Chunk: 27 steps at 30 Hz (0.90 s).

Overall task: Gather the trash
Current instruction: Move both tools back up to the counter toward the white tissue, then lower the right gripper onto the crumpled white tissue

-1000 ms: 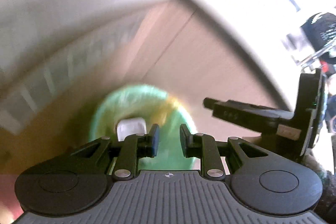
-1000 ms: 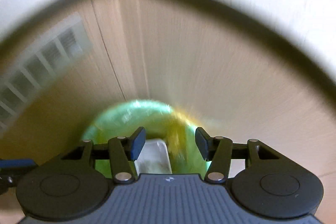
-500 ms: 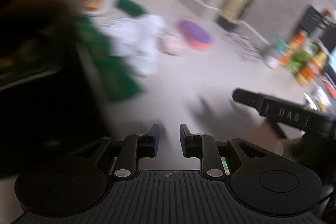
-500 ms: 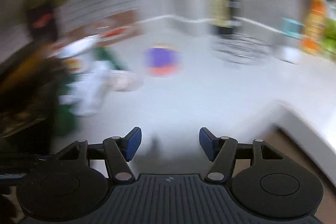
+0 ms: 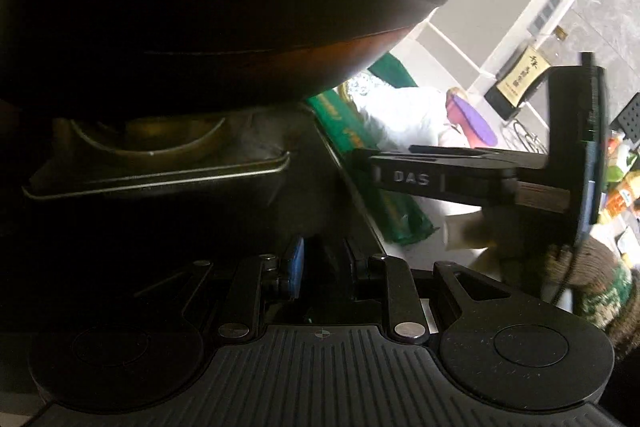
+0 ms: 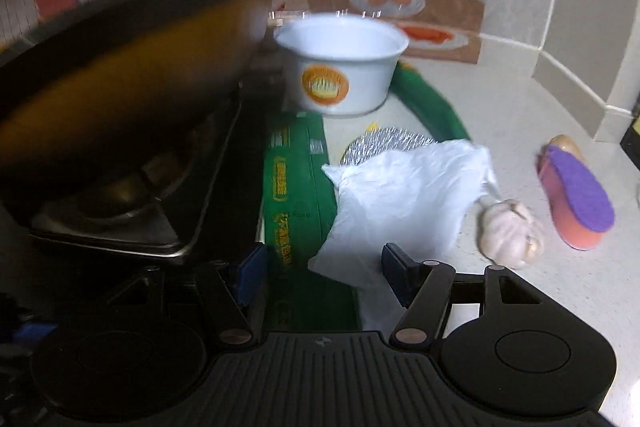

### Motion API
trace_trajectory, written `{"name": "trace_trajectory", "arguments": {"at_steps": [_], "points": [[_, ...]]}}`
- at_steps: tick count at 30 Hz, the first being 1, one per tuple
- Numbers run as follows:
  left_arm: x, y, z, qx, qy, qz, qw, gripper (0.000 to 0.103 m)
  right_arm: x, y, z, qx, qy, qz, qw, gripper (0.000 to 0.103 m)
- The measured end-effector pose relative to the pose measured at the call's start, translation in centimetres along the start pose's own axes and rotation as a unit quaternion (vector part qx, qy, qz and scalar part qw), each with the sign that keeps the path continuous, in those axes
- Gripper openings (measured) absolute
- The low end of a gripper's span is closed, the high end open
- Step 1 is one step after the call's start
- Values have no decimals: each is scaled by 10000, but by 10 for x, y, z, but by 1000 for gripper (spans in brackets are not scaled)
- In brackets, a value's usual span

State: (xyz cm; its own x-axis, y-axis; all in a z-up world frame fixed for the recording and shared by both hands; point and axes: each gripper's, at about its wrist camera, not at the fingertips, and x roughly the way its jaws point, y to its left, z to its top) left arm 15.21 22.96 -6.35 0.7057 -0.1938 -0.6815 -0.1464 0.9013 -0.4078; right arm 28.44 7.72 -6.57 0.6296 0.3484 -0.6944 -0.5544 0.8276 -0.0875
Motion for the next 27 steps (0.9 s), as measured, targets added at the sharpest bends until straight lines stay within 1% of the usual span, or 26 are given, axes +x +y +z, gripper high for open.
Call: {"name": "trace_trajectory", "arguments": {"at_steps": [3, 4, 5, 6, 7, 8, 9, 13, 16, 19, 22, 25, 27], "points": [[-2, -1, -1, -70, -70, -52, 9999, 24, 4, -3, -3, 14, 172, 51, 9998, 64], [-1, -1, -1, -107, -93, -35, 9999, 24, 5, -4, -3, 37, 248, 90, 9996, 61], [0, -2, -1, -136, -106, -16, 9999, 24, 4, -5, -4, 36, 325, 120, 9994, 46], [1, -5, -1, -167, -117, 2, 9998, 24, 5, -6, -5, 25, 351, 118, 9993, 39], [1, -9, -2, -193, -115, 10, 9997, 24, 2, -7, -7, 1, 357, 97, 9993, 35], [2, -14, -3, -213, -107, -4, 9997, 24, -4, -9, -8, -21, 344, 77, 9994, 28], [1, -18, -5, -220, -104, -38, 9997, 24, -11, -12, -11, -15, 323, 70, 9995, 26], [6, -41, -6, -128, -96, -111, 9998, 24, -42, -37, -25, 205, 231, 173, 9994, 23], [15, -58, -9, -78, -21, -132, 9999, 24, -64, -63, -42, 427, 185, 6, 9989, 23], [24, -76, -13, 104, 89, -178, 9997, 24, -81, -86, -60, 657, 147, -214, 9975, 23], [36, -92, -15, 299, 216, -252, 9990, 24, -90, -105, -74, 952, 157, -235, 9951, 23], [48, -109, -14, 436, 318, -354, 9979, 24, -97, -117, -86, 1166, 171, -241, 9927, 25], [51, -114, -13, 527, 355, -363, 9973, 24, -98, -121, -88, 1325, 149, -217, 9908, 32]]}}
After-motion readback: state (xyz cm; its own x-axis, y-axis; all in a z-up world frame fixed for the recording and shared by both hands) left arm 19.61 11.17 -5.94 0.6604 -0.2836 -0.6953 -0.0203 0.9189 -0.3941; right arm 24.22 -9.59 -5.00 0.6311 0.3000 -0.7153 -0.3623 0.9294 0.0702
